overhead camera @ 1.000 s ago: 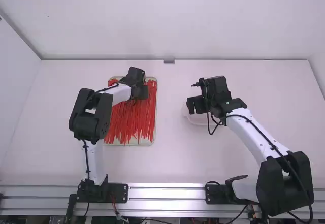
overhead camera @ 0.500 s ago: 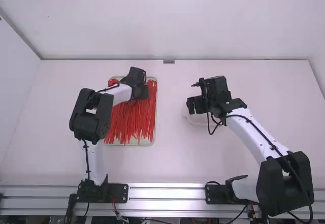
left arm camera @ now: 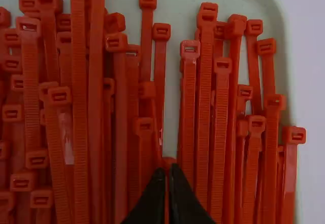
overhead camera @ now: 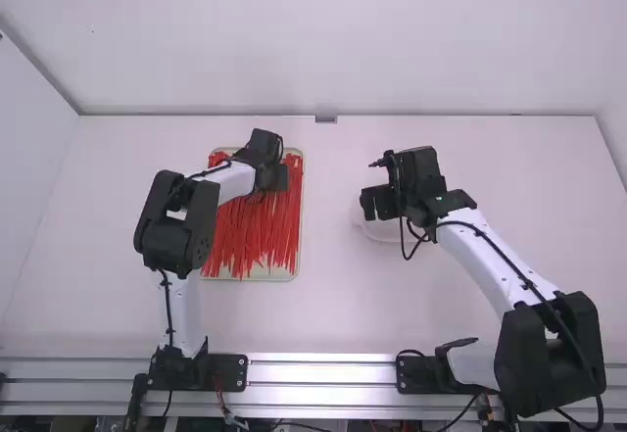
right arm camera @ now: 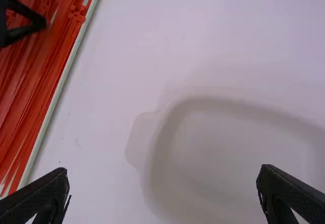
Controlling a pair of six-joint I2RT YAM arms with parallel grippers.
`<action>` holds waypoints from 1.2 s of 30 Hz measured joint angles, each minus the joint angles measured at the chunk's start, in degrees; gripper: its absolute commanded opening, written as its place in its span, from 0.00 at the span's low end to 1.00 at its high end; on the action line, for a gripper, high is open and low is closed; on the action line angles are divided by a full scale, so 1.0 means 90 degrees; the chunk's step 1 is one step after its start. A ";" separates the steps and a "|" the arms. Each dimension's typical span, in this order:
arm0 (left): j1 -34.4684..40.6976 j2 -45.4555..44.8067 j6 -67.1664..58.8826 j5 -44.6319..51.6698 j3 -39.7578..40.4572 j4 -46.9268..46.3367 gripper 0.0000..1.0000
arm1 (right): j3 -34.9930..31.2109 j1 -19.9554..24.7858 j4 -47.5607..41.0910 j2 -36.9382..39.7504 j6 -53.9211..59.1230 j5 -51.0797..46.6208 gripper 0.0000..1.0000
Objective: Fasten the cable tie
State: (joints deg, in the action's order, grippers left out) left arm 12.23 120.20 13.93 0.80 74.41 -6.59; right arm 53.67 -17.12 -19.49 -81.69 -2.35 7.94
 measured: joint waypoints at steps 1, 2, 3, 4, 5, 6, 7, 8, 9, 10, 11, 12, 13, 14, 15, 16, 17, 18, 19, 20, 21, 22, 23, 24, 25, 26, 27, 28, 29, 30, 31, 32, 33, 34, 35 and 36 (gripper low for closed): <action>0.0000 0.0000 0.0002 0.0000 0.0002 -0.0022 0.02 | 0.0000 -0.0002 0.0000 0.0000 -0.0002 0.0002 0.98; 0.0000 0.0000 0.0002 0.0000 0.0000 -0.0039 0.02 | 0.0000 0.0000 -0.0002 0.0000 -0.0002 0.0000 0.98; 0.0002 0.0000 0.0000 0.0000 0.0000 -0.0063 0.02 | 0.0000 -0.0002 0.0000 0.0000 -0.0002 -0.0002 0.98; 0.0000 0.0000 0.0000 -0.0019 0.0000 -0.0090 0.02 | 0.0000 0.0000 -0.0002 0.0000 -0.0002 0.0000 0.98; 0.0000 0.0000 0.0000 -0.0036 0.0000 -0.0104 0.02 | 0.0000 0.0000 -0.0002 0.0000 -0.0002 0.0000 0.98; 0.0000 -0.0012 0.0002 -0.0078 0.0000 -0.0153 0.02 | -0.0002 -0.0002 -0.0002 0.0000 -0.0005 0.0002 0.98; 0.0000 -0.0024 0.0000 -0.0102 0.0000 -0.0189 0.02 | 0.0000 0.0000 -0.0002 0.0000 -0.0005 0.0000 0.98; 0.0002 -0.0041 0.0002 -0.0112 0.0000 -0.0204 0.02 | 0.0000 -0.0002 -0.0002 0.0000 -0.0005 0.0000 0.98; 0.0005 -0.0100 0.0000 -0.0121 0.0002 -0.0223 0.02 | 0.0000 0.0000 -0.0002 0.0000 -0.0002 0.0000 0.98; 0.0005 -0.0119 0.0000 -0.0124 0.0000 -0.0236 0.02 | 0.0000 0.0000 -0.0002 0.0000 -0.0002 0.0000 0.98; 0.0005 -0.0189 0.0000 -0.0121 0.0000 -0.0243 0.02 | 0.0000 -0.0002 -0.0002 0.0000 -0.0002 0.0002 0.98; 0.0005 -0.0250 0.0000 -0.0126 0.0000 -0.0245 0.02 | 0.0000 -0.0002 -0.0002 0.0000 0.0000 0.0002 0.98; 0.0005 -0.0342 0.0000 -0.0165 0.0000 -0.0277 0.02 | 0.0000 -0.0002 -0.0002 0.0000 -0.0002 0.0002 0.98; 0.0005 -0.0352 0.0000 -0.0170 0.0000 -0.0282 0.02 | 0.0000 -0.0002 -0.0005 0.0000 -0.0002 0.0000 0.98; 0.0005 -0.0432 -0.0002 -0.0199 0.0000 -0.0311 0.04 | 0.0000 -0.0002 -0.0002 0.0000 -0.0002 0.0000 0.98; 0.0005 -0.0500 -0.0005 -0.0240 0.0000 -0.0313 0.10 | 0.0000 0.0000 -0.0005 0.0000 -0.0002 0.0000 0.98; 0.0005 -0.0542 -0.0012 -0.0270 0.0002 -0.0306 0.18 | 0.0000 -0.0002 -0.0007 0.0000 -0.0005 0.0000 0.98; 0.0005 -0.0549 -0.0007 -0.0274 0.0000 -0.0304 0.19 | 0.0000 0.0000 -0.0007 0.0000 -0.0005 0.0000 0.98; 0.0005 -0.0561 -0.0005 -0.0325 0.0000 -0.0291 0.22 | 0.0000 -0.0002 -0.0007 0.0000 -0.0005 0.0000 0.98; 0.0005 -0.0561 -0.0002 -0.0386 0.0002 -0.0291 0.23 | 0.0000 0.0000 -0.0010 0.0000 -0.0005 0.0000 0.98; 0.0007 -0.0561 0.0000 -0.0410 0.0000 -0.0301 0.24 | 0.0000 0.0000 -0.0007 0.0000 -0.0002 0.0000 0.98; 0.0002 -0.0561 0.0000 -0.0459 0.0000 -0.0316 0.24 | 0.0000 -0.0002 -0.0007 0.0000 0.0000 0.0002 0.98; -0.0002 -0.0561 -0.0002 -0.0508 0.0000 -0.0311 0.24 | 0.0000 -0.0002 -0.0005 0.0000 0.0005 0.0000 0.98; -0.0022 -0.0561 0.0000 -0.0532 0.0000 -0.0318 0.24 | 0.0000 -0.0002 -0.0007 0.0000 0.0019 0.0002 0.98; -0.0027 -0.0561 -0.0002 -0.0539 0.0002 -0.0323 0.24 | 0.0000 -0.0002 -0.0010 0.0000 0.0024 0.0002 0.98; -0.0034 -0.0561 -0.0002 -0.0566 0.0000 -0.0340 0.23 | 0.0000 0.0000 -0.0010 0.0000 0.0039 0.0000 0.98; -0.0056 -0.0561 -0.0002 -0.0585 0.0000 -0.0359 0.23 | 0.0000 -0.0002 -0.0010 0.0000 0.0046 0.0000 0.98; -0.0083 -0.0559 -0.0002 -0.0597 0.0000 -0.0386 0.22 | 0.0000 0.0000 -0.0010 0.0000 0.0049 0.0000 0.98; -0.0102 -0.0559 -0.0002 -0.0602 0.0002 -0.0408 0.22 | 0.0000 0.0000 -0.0010 0.0000 0.0049 0.0002 0.98; -0.0141 -0.0561 -0.0002 -0.0605 0.0000 -0.0452 0.21 | 0.0000 -0.0002 -0.0010 0.0000 0.0051 0.0002 0.98; -0.0192 -0.0561 -0.0002 -0.0617 0.0002 -0.0505 0.21 | 0.0000 0.0000 -0.0010 0.0000 0.0053 0.0000 0.98; -0.0255 -0.0561 -0.0005 -0.0622 0.0000 -0.0551 0.20 | 0.0000 -0.0002 -0.0010 0.0000 0.0066 0.0000 0.98; -0.0284 -0.0561 -0.0024 -0.0624 0.0000 -0.0578 0.20 | 0.0000 -0.0002 -0.0010 0.0000 0.0068 0.0002 0.98; -0.0316 -0.0559 -0.0051 -0.0624 0.0000 -0.0610 0.20 | 0.0000 0.0000 -0.0010 0.0000 0.0070 0.0002 0.98; -0.0333 -0.0559 -0.0058 -0.0624 0.0000 -0.0631 0.20 | 0.0000 -0.0002 -0.0010 0.0000 0.0073 0.0000 0.98; -0.0362 -0.0561 -0.0087 -0.0646 0.0000 -0.0658 0.20 | 0.0000 0.0000 -0.0007 0.0000 0.0073 0.0000 0.98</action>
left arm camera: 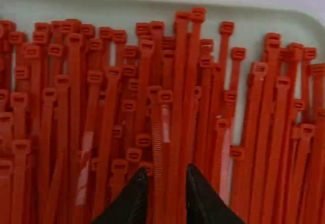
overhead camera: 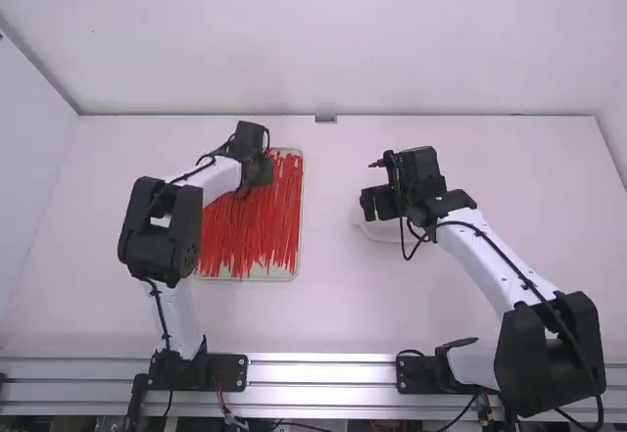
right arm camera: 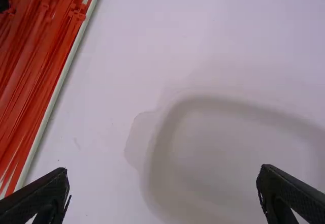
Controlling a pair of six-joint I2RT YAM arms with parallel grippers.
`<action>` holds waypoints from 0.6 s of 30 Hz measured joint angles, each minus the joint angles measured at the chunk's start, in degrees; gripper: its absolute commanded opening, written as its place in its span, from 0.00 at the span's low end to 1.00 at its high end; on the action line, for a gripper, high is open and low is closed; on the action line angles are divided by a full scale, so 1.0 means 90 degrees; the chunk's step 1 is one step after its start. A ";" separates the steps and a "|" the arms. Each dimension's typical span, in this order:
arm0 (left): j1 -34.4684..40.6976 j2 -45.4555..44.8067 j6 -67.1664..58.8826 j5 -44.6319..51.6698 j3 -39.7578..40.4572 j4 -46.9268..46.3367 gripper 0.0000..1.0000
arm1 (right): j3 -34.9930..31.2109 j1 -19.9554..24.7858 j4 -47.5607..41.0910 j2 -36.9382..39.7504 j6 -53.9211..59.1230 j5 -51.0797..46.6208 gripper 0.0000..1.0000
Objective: Fasten the cable tie
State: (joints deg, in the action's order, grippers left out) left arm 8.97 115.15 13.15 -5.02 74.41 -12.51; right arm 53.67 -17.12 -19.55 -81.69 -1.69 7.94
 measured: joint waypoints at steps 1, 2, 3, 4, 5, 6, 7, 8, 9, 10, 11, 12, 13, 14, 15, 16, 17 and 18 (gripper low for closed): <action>-0.0007 0.0002 -0.0017 -0.0010 0.0000 -0.0012 0.20 | 0.0000 -0.0002 0.0002 0.0000 0.0002 0.0002 0.98; -0.0015 0.0000 -0.0032 -0.0024 0.0000 -0.0015 0.20 | 0.0000 -0.0002 0.0000 0.0000 0.0000 0.0002 0.98; -0.0015 0.0000 -0.0044 -0.0049 0.0000 -0.0012 0.21 | 0.0000 0.0000 0.0005 0.0000 0.0000 0.0000 0.98; -0.0015 0.0000 -0.0063 -0.0097 0.0000 -0.0010 0.21 | 0.0000 -0.0002 0.0002 0.0000 0.0000 0.0000 0.98; -0.0015 0.0000 -0.0083 -0.0119 0.0002 -0.0010 0.21 | 0.0000 0.0000 0.0002 0.0000 0.0000 0.0002 0.98; -0.0015 0.0000 -0.0119 -0.0163 0.0000 0.0002 0.22 | 0.0000 -0.0002 0.0002 0.0000 0.0002 0.0000 0.98; -0.0015 0.0000 -0.0160 -0.0194 0.0002 0.0017 0.21 | 0.0000 0.0000 0.0002 0.0000 0.0005 0.0000 0.98; -0.0010 0.0002 -0.0248 -0.0219 0.0000 0.0044 0.21 | 0.0000 -0.0002 0.0002 0.0000 0.0005 0.0000 0.98; -0.0010 0.0002 -0.0279 -0.0226 0.0000 0.0049 0.21 | 0.0000 0.0000 0.0000 0.0000 0.0010 0.0002 0.98; -0.0010 0.0000 -0.0352 -0.0250 0.0000 0.0056 0.21 | 0.0000 -0.0002 0.0000 0.0000 0.0019 0.0000 0.98; -0.0007 0.0000 -0.0425 -0.0272 0.0000 0.0061 0.21 | 0.0000 -0.0002 0.0000 0.0000 0.0019 0.0000 0.98; -0.0007 0.0002 -0.0476 -0.0291 0.0000 0.0058 0.22 | 0.0000 -0.0002 0.0000 0.0000 0.0017 0.0000 0.98; -0.0010 0.0002 -0.0505 -0.0294 0.0002 0.0058 0.22 | -0.0002 -0.0002 0.0000 0.0000 0.0019 0.0002 0.98; -0.0010 0.0000 -0.0544 -0.0306 0.0000 0.0058 0.22 | 0.0000 0.0000 -0.0002 0.0000 0.0019 0.0000 0.98; -0.0010 0.0000 -0.0619 -0.0313 0.0002 0.0056 0.22 | 0.0000 -0.0002 -0.0005 0.0000 0.0022 0.0000 0.98; -0.0010 0.0000 -0.0658 -0.0311 0.0000 0.0056 0.22 | 0.0000 -0.0002 -0.0007 0.0000 0.0017 0.0002 0.98; -0.0010 0.0000 -0.0750 -0.0311 0.0000 0.0051 0.22 | 0.0000 0.0000 -0.0012 0.0000 0.0015 0.0002 0.98; -0.0012 0.0000 -0.0763 -0.0311 0.0000 0.0051 0.22 | 0.0000 0.0000 -0.0017 0.0000 0.0024 0.0002 0.98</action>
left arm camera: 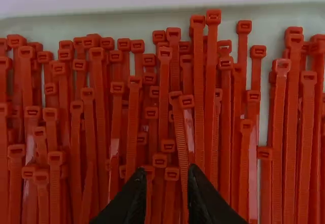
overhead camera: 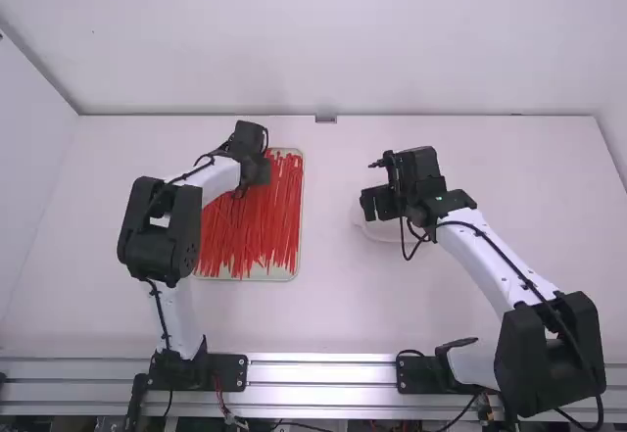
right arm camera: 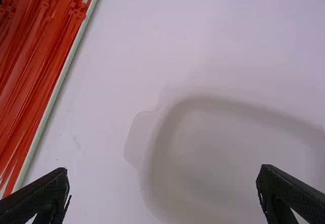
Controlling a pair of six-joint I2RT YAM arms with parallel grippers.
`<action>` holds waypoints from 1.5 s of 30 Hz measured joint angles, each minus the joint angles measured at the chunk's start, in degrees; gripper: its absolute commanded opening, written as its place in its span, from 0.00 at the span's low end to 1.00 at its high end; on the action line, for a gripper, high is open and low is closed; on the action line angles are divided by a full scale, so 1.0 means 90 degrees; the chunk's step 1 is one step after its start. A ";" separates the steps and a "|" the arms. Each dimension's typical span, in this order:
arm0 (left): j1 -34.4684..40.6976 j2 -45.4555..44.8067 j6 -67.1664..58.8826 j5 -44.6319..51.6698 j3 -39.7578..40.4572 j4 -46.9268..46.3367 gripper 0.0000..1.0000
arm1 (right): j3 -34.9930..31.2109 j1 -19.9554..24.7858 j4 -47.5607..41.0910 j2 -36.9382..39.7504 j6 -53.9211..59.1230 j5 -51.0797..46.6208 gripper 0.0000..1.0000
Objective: Fasten the cable tie
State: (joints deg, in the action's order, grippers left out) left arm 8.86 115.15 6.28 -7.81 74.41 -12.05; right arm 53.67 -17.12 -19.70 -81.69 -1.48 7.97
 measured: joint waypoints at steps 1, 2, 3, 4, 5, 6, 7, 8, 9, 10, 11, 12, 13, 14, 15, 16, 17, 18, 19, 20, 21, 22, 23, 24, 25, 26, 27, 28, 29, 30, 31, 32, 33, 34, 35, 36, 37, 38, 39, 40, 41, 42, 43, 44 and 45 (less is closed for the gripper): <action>-0.0027 0.0000 -0.0053 0.0000 0.0000 -0.0007 0.22 | 0.0000 -0.0002 0.0000 0.0000 -0.0010 0.0000 0.98; -0.0027 0.0002 -0.0100 0.0000 0.0000 -0.0010 0.21 | 0.0000 -0.0002 0.0000 0.0000 -0.0002 -0.0002 0.98; -0.0027 0.0000 -0.0165 0.0000 0.0002 0.0007 0.22 | 0.0000 0.0000 0.0000 0.0000 0.0005 0.0000 0.98; -0.0027 0.0000 -0.0180 0.0000 0.0000 0.0017 0.22 | 0.0000 0.0000 -0.0002 0.0000 -0.0005 0.0002 0.98; -0.0027 0.0000 -0.0226 0.0000 0.0000 0.0083 0.22 | 0.0000 -0.0002 -0.0002 0.0000 0.0002 0.0000 0.98; -0.0029 0.0000 -0.0257 -0.0002 0.0000 0.0109 0.22 | 0.0000 -0.0002 -0.0002 0.0000 0.0002 0.0000 0.98; -0.0029 0.0000 -0.0294 -0.0002 0.0000 0.0163 0.22 | 0.0000 -0.0002 -0.0002 0.0000 -0.0007 0.0005 0.98; -0.0029 0.0002 -0.0311 -0.0002 -0.0002 0.0172 0.22 | 0.0000 -0.0002 -0.0002 0.0000 0.0000 0.0002 0.98; -0.0034 0.0000 -0.0328 0.0000 -0.0010 0.0216 0.22 | 0.0000 -0.0002 -0.0005 0.0000 0.0002 0.0002 0.98; -0.0046 0.0000 -0.0338 0.0000 -0.0029 0.0279 0.22 | -0.0002 0.0000 -0.0002 0.0000 0.0005 0.0002 0.98; -0.0058 0.0000 -0.0364 0.0000 -0.0051 0.0311 0.23 | -0.0002 -0.0002 -0.0002 0.0000 -0.0010 0.0002 0.98; -0.0073 0.0000 -0.0374 0.0000 -0.0066 0.0316 0.23 | 0.0000 -0.0002 0.0000 0.0000 -0.0005 0.0002 0.98; -0.0095 0.0000 -0.0386 0.0000 -0.0085 0.0311 0.23 | 0.0000 -0.0002 -0.0002 0.0000 -0.0005 0.0005 0.98; -0.0138 0.0000 -0.0410 0.0000 -0.0129 0.0304 0.23 | 0.0000 -0.0012 0.0000 0.0000 0.0012 0.0000 0.98; -0.0175 0.0000 -0.0427 -0.0002 -0.0153 0.0284 0.23 | 0.0000 -0.0027 -0.0002 0.0000 0.0000 -0.0005 0.98; -0.0192 0.0000 -0.0432 0.0000 -0.0163 0.0282 0.23 | 0.0000 -0.0041 -0.0005 0.0000 -0.0005 -0.0007 0.98; -0.0221 0.0000 -0.0444 -0.0002 -0.0175 0.0277 0.23 | 0.0000 -0.0073 -0.0002 0.0000 -0.0005 -0.0007 0.98; -0.0240 0.0002 -0.0447 -0.0002 -0.0175 0.0277 0.24 | 0.0000 -0.0109 0.0000 0.0000 0.0002 -0.0002 0.98; -0.0253 0.0000 -0.0447 -0.0005 -0.0175 0.0279 0.24 | 0.0000 -0.0143 0.0002 0.0000 -0.0005 0.0000 0.98; -0.0260 0.0000 -0.0452 -0.0007 -0.0175 0.0289 0.24 | -0.0002 -0.0172 0.0002 0.0000 0.0002 -0.0002 0.98; -0.0260 0.0000 -0.0449 -0.0010 -0.0175 0.0294 0.24 | 0.0000 -0.0204 0.0002 0.0000 0.0010 -0.0002 0.98; -0.0260 0.0002 -0.0447 -0.0019 -0.0175 0.0294 0.24 | 0.0000 -0.0226 0.0005 0.0000 0.0024 0.0000 0.98; -0.0260 0.0000 -0.0449 -0.0022 -0.0175 0.0301 0.24 | 0.0000 -0.0228 0.0005 0.0000 0.0027 0.0002 0.98; -0.0260 0.0000 -0.0449 -0.0022 -0.0175 0.0308 0.24 | 0.0000 -0.0228 0.0007 0.0000 0.0017 0.0005 0.98; -0.0257 0.0002 -0.0474 -0.0022 -0.0175 0.0330 0.24 | 0.0000 -0.0226 0.0010 0.0000 0.0022 -0.0002 0.98; -0.0257 0.0000 -0.0474 -0.0022 -0.0175 0.0347 0.24 | 0.0000 -0.0226 0.0012 0.0000 0.0017 -0.0002 0.98; -0.0257 0.0000 -0.0476 -0.0022 -0.0175 0.0352 0.24 | -0.0002 -0.0226 0.0012 0.0000 0.0027 -0.0002 0.98; -0.0253 0.0002 -0.0486 -0.0022 -0.0175 0.0342 0.23 | -0.0002 -0.0226 0.0010 0.0000 0.0019 -0.0002 0.98; -0.0253 0.0000 -0.0491 -0.0019 -0.0175 0.0325 0.22 | 0.0000 -0.0226 0.0010 0.0000 0.0027 -0.0002 0.98; -0.0253 0.0000 -0.0493 -0.0019 -0.0175 0.0311 0.22 | 0.0000 -0.0226 0.0012 0.0000 0.0027 -0.0002 0.98; -0.0253 0.0000 -0.0493 -0.0019 -0.0175 0.0313 0.22 | 0.0000 -0.0226 0.0012 0.0000 0.0027 -0.0002 0.98; -0.0253 0.0000 -0.0493 -0.0019 -0.0175 0.0330 0.23 | 0.0000 -0.0226 0.0007 0.0000 0.0029 -0.0002 0.98; -0.0253 0.0000 -0.0491 -0.0015 -0.0175 0.0345 0.23 | -0.0002 -0.0226 0.0007 0.0000 0.0017 0.0002 0.98; -0.0253 0.0000 -0.0491 0.0017 -0.0175 0.0357 0.23 | 0.0000 -0.0226 0.0007 0.0000 0.0022 0.0002 0.98; -0.0253 0.0000 -0.0491 0.0041 -0.0175 0.0374 0.22 | 0.0000 -0.0226 0.0007 0.0000 0.0024 0.0000 0.98; -0.0253 0.0000 -0.0491 0.0051 -0.0175 0.0374 0.22 | 0.0000 -0.0226 0.0007 0.0000 0.0029 0.0000 0.98; -0.0253 0.0002 -0.0493 0.0070 -0.0175 0.0381 0.22 | 0.0000 -0.0226 0.0010 0.0000 0.0017 0.0000 0.98; -0.0253 0.0000 -0.0493 0.0078 -0.0175 0.0391 0.22 | 0.0000 -0.0226 0.0007 0.0000 0.0015 -0.0002 0.98; -0.0253 0.0000 -0.0491 0.0078 -0.0175 0.0393 0.22 | 0.0000 -0.0226 0.0007 0.0000 0.0027 -0.0002 0.98; -0.0253 0.0002 -0.0491 0.0078 -0.0175 0.0391 0.22 | 0.0000 -0.0226 0.0007 0.0000 0.0017 0.0000 0.98; -0.0253 0.0000 -0.0491 0.0078 -0.0175 0.0393 0.23 | 0.0000 -0.0226 0.0007 0.0000 0.0027 0.0000 0.98; -0.0253 0.0000 -0.0493 0.0078 -0.0187 0.0410 0.23 | 0.0000 -0.0226 0.0007 0.0000 0.0027 -0.0002 0.98; -0.0253 0.0002 -0.0493 0.0078 -0.0209 0.0442 0.24 | -0.0002 -0.0226 0.0007 0.0000 0.0022 0.0000 0.98; -0.0253 0.0000 -0.0493 0.0078 -0.0223 0.0454 0.24 | 0.0000 -0.0226 0.0010 0.0000 0.0019 0.0000 0.98; -0.0253 0.0000 -0.0498 0.0078 -0.0267 0.0471 0.24 | 0.0000 -0.0226 0.0007 0.0000 0.0019 0.0000 0.98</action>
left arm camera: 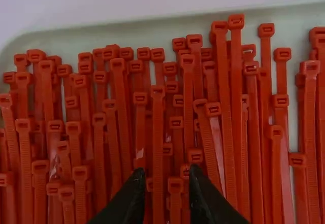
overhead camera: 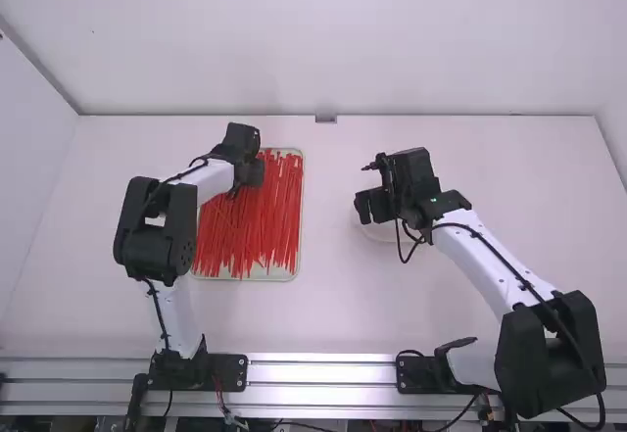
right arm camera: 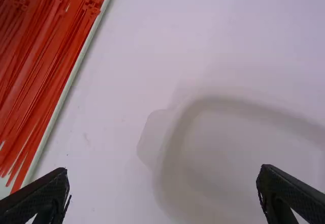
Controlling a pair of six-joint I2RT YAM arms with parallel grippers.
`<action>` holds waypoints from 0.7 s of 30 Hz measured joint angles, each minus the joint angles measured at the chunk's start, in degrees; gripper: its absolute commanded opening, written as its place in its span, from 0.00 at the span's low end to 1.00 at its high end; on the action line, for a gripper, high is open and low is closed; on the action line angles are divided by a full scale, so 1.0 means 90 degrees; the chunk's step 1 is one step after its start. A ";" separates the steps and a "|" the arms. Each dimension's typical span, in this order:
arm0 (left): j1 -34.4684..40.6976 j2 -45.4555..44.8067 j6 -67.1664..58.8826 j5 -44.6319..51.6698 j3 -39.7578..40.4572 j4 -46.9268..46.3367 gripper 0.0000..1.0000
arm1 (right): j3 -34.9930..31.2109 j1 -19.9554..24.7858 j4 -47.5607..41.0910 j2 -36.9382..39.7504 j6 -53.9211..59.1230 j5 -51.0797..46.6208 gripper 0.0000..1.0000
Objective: Fasten the cable tie
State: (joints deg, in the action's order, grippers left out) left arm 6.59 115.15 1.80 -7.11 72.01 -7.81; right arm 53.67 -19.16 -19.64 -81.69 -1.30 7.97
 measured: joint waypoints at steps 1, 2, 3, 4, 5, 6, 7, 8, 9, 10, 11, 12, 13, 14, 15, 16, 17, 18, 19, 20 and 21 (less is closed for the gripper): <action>0.0000 0.0002 -0.0027 0.0005 -0.0032 -0.0005 0.24 | 0.0000 0.0000 0.0000 0.0000 0.0002 -0.0002 0.98; 0.0000 0.0002 -0.0046 0.0051 -0.0080 0.0015 0.24 | 0.0000 0.0000 0.0000 0.0000 0.0002 -0.0005 0.98; -0.0002 0.0000 -0.0049 0.0058 -0.0100 0.0029 0.24 | 0.0000 -0.0002 0.0000 0.0000 0.0005 -0.0002 0.98; 0.0000 0.0000 -0.0051 0.0078 -0.0129 0.0061 0.24 | 0.0000 0.0000 0.0000 0.0000 0.0000 -0.0002 0.98; 0.0000 0.0000 -0.0070 0.0109 -0.0175 0.0119 0.24 | 0.0000 -0.0002 -0.0002 0.0000 0.0007 -0.0002 0.98; 0.0000 0.0000 -0.0090 0.0121 -0.0202 0.0177 0.24 | 0.0000 0.0000 0.0000 0.0000 0.0007 -0.0005 0.98; 0.0000 0.0002 -0.0092 0.0121 -0.0214 0.0209 0.25 | 0.0000 0.0000 0.0000 0.0000 0.0007 -0.0002 0.98; 0.0000 0.0000 -0.0095 0.0124 -0.0219 0.0226 0.25 | 0.0000 0.0000 -0.0002 0.0000 0.0002 -0.0002 0.98; 0.0000 0.0002 -0.0097 0.0121 -0.0223 0.0279 0.25 | -0.0002 0.0000 0.0000 0.0000 0.0005 -0.0002 0.98; 0.0000 0.0000 -0.0097 0.0121 -0.0223 0.0291 0.23 | -0.0002 0.0000 -0.0002 0.0000 0.0002 -0.0002 0.98; -0.0002 0.0000 -0.0100 0.0121 -0.0223 0.0289 0.23 | 0.0000 0.0000 -0.0002 0.0000 -0.0002 -0.0002 0.98; 0.0000 0.0002 -0.0114 0.0121 -0.0223 0.0277 0.22 | -0.0002 0.0000 0.0000 0.0000 0.0007 -0.0002 0.98; -0.0002 0.0000 -0.0143 0.0124 -0.0223 0.0277 0.22 | 0.0000 0.0000 0.0000 0.0000 -0.0002 0.0000 0.98; 0.0000 0.0000 -0.0185 0.0124 -0.0223 0.0304 0.22 | -0.0002 0.0000 0.0000 0.0000 0.0002 -0.0002 0.98; 0.0000 0.0002 -0.0209 0.0129 -0.0228 0.0333 0.22 | 0.0000 0.0000 0.0000 0.0000 0.0005 -0.0002 0.98; 0.0000 0.0000 -0.0216 0.0146 -0.0250 0.0401 0.22 | 0.0000 0.0000 -0.0002 0.0000 0.0015 -0.0005 0.98; 0.0000 0.0000 -0.0233 0.0160 -0.0289 0.0466 0.22 | 0.0000 0.0000 0.0000 0.0000 0.0012 -0.0002 0.98; -0.0002 0.0000 -0.0250 0.0168 -0.0328 0.0481 0.22 | 0.0000 0.0000 0.0000 0.0000 0.0017 -0.0002 0.98; 0.0000 0.0000 -0.0262 0.0168 -0.0362 0.0478 0.23 | 0.0000 0.0000 -0.0002 0.0000 0.0017 -0.0002 0.98; 0.0000 0.0000 -0.0274 0.0165 -0.0379 0.0481 0.23 | -0.0002 0.0000 -0.0002 0.0000 0.0019 -0.0002 0.98; -0.0002 0.0002 -0.0304 0.0165 -0.0396 0.0481 0.23 | 0.0000 0.0000 -0.0002 0.0000 0.0022 -0.0002 0.98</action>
State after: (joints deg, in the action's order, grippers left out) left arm 6.57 115.18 -0.93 -5.63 68.45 -3.49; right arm 53.67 -19.16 -19.66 -81.69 -1.10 7.94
